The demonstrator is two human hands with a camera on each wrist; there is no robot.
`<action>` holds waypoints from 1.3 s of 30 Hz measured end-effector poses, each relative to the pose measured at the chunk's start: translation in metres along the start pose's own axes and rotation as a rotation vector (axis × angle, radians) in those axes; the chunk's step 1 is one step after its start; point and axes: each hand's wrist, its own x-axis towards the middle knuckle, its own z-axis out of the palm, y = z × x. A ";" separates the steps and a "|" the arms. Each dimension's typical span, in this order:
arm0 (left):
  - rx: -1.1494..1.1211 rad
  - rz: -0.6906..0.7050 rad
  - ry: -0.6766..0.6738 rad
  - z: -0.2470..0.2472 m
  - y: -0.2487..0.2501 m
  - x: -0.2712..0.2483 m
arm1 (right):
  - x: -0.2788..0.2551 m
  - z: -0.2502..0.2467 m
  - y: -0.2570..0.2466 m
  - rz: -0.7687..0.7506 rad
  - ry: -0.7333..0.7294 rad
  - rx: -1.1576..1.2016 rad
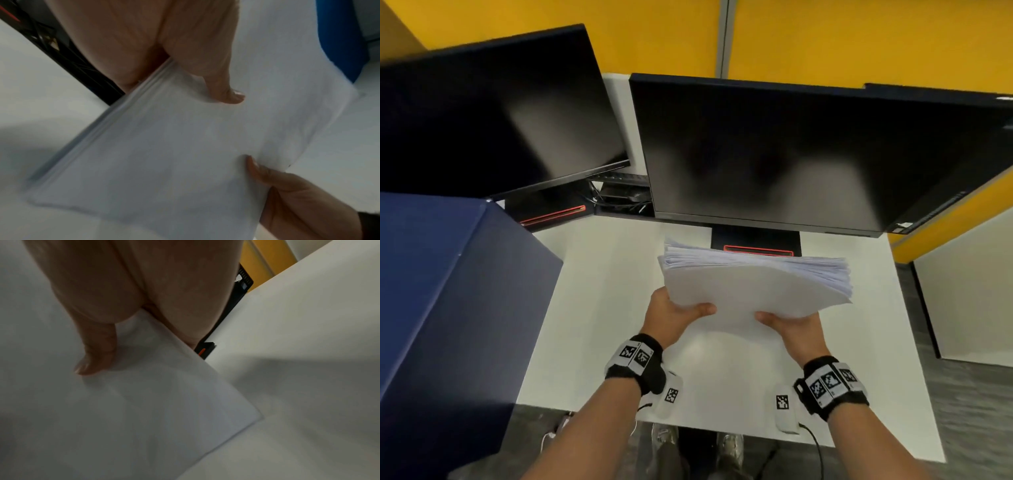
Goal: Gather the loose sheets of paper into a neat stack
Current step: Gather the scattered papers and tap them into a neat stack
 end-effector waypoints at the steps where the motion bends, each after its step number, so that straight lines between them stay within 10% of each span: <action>1: 0.024 -0.027 -0.010 -0.002 -0.008 0.002 | 0.002 -0.001 0.006 0.015 -0.006 -0.017; 7: 0.082 -0.099 -0.033 -0.006 -0.037 0.003 | 0.013 0.000 0.039 0.141 -0.037 -0.102; 26: -0.013 0.230 -0.017 -0.025 0.031 -0.028 | -0.019 -0.023 -0.038 -0.253 -0.139 -0.187; 39: 0.070 -0.001 -0.043 -0.017 -0.033 -0.022 | -0.008 -0.009 -0.003 -0.093 -0.030 -0.133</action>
